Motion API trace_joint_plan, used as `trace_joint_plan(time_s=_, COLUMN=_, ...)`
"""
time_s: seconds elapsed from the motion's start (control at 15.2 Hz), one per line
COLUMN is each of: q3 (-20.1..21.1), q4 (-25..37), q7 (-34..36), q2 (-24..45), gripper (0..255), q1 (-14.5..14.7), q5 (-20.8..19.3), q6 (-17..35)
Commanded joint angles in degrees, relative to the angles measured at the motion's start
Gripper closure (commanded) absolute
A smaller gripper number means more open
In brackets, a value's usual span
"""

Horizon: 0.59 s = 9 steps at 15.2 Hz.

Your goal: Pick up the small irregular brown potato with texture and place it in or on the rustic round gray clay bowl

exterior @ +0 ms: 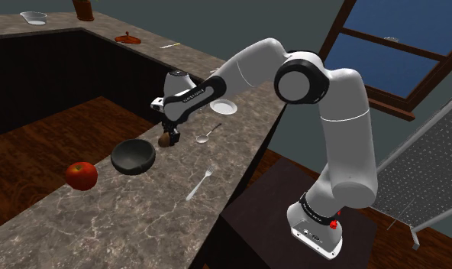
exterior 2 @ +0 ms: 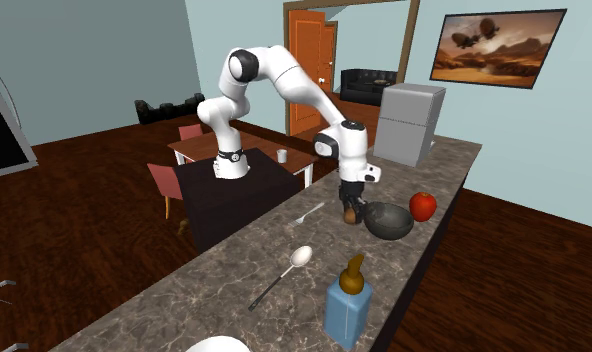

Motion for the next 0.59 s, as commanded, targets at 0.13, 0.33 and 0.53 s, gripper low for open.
trace_joint_plan(time_s=0.13, q3=0.0, q4=-0.1, q7=0.3, q2=-2.3, gripper=255, q1=0.1, q5=0.0, q6=-2.2)
trace_joint_plan(time_s=0.33, q3=0.0, q4=-0.1, q7=0.4, q2=-3.9, gripper=255, q1=0.1, q5=0.0, q6=-3.8)
trace_joint_plan(time_s=0.53, q3=0.0, q4=0.1, q7=0.5, q2=-5.3, gripper=255, q1=0.1, q5=-0.1, q6=-5.4)
